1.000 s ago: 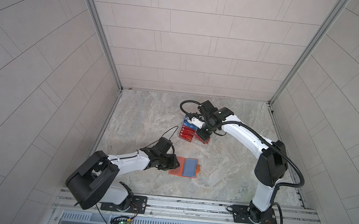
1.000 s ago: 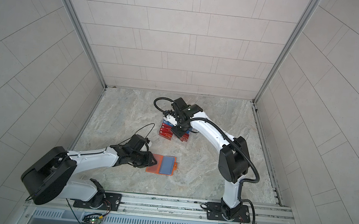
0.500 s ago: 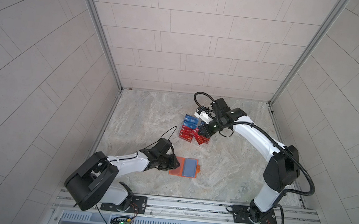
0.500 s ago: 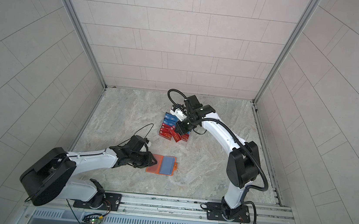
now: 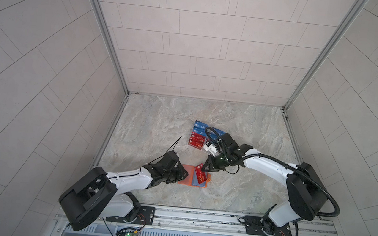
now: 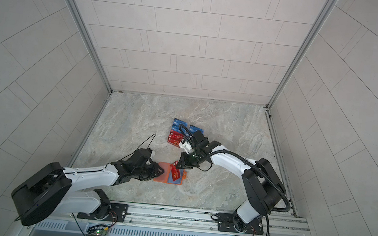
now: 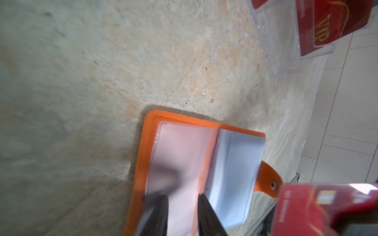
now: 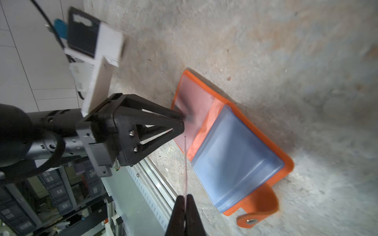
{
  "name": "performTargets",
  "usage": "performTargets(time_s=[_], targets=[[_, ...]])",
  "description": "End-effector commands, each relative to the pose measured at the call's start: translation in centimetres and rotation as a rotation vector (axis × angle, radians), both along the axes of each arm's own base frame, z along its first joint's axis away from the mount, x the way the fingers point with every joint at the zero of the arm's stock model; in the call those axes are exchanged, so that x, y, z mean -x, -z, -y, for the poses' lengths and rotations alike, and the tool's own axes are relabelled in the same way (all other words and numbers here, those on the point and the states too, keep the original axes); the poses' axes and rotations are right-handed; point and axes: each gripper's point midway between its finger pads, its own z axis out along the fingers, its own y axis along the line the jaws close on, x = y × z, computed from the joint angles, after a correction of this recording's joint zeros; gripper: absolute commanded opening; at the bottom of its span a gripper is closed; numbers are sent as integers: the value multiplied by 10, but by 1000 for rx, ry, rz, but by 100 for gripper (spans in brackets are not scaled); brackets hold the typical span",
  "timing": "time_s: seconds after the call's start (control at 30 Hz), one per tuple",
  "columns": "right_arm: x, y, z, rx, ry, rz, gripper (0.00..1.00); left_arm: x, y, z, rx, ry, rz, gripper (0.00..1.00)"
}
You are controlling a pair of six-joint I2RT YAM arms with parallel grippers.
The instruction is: Put the credit cards into the card holder
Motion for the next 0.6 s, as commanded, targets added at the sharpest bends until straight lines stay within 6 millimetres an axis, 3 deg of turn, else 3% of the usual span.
performTargets(time_s=[0.0, 0.4, 0.57], targets=[[-14, -2, -16, -78, 145, -29, 0, 19, 27, -23, -92, -51, -92, 30], [-8, 46, -22, -24, 179, -138, 0, 18, 25, -21, -80, -47, -81, 30], [-4, 52, -16, 3, 191, -149, 0, 19, 26, -22, -85, -44, -82, 30]])
